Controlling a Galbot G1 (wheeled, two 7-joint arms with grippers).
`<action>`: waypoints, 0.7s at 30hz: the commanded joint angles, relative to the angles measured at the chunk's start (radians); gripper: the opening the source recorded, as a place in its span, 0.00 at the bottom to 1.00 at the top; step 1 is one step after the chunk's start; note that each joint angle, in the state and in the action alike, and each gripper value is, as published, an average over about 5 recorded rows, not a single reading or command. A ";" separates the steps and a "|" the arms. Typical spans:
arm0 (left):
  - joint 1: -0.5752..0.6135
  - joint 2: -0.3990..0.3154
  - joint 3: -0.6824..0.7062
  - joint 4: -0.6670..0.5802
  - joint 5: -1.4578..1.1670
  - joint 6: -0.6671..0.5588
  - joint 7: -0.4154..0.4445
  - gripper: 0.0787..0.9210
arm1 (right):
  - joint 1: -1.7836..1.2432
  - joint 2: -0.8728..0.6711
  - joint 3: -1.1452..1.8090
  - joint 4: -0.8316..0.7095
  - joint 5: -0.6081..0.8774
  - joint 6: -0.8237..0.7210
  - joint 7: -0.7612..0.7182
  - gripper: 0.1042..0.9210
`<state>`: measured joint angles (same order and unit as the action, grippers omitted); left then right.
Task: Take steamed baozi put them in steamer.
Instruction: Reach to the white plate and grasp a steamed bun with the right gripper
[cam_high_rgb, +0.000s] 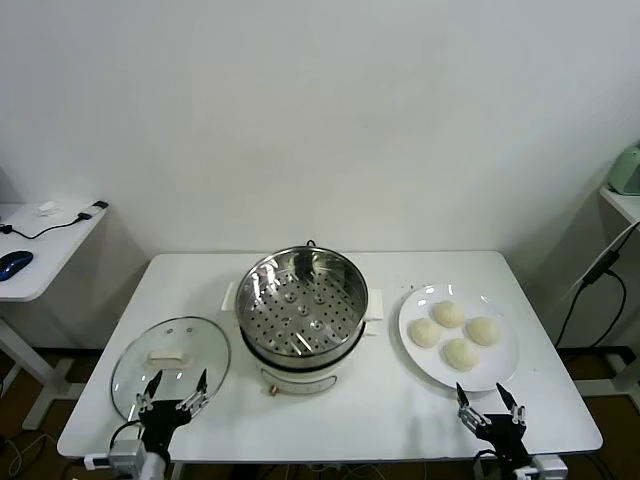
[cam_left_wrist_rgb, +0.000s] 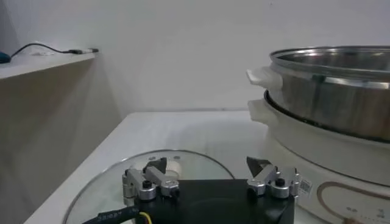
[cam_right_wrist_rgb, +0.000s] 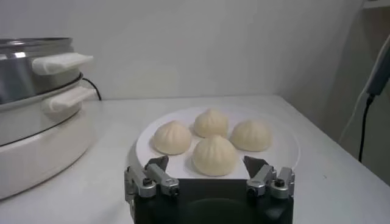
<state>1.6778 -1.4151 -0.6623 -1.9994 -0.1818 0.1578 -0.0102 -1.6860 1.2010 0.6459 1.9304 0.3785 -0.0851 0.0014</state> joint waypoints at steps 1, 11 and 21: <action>0.000 0.001 0.001 -0.001 0.000 0.002 0.001 0.88 | 0.140 -0.092 0.020 0.024 -0.021 -0.153 -0.010 0.88; -0.003 0.026 0.002 -0.004 -0.020 -0.002 0.000 0.88 | 0.734 -0.519 -0.262 -0.251 -0.042 -0.261 -0.232 0.88; -0.011 0.040 -0.006 0.013 -0.031 -0.017 -0.001 0.88 | 1.607 -0.820 -1.229 -0.588 -0.159 -0.104 -0.846 0.88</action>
<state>1.6663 -1.3800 -0.6679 -1.9880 -0.2102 0.1419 -0.0106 -0.8013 0.6465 0.1015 1.6130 0.2925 -0.2621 -0.4201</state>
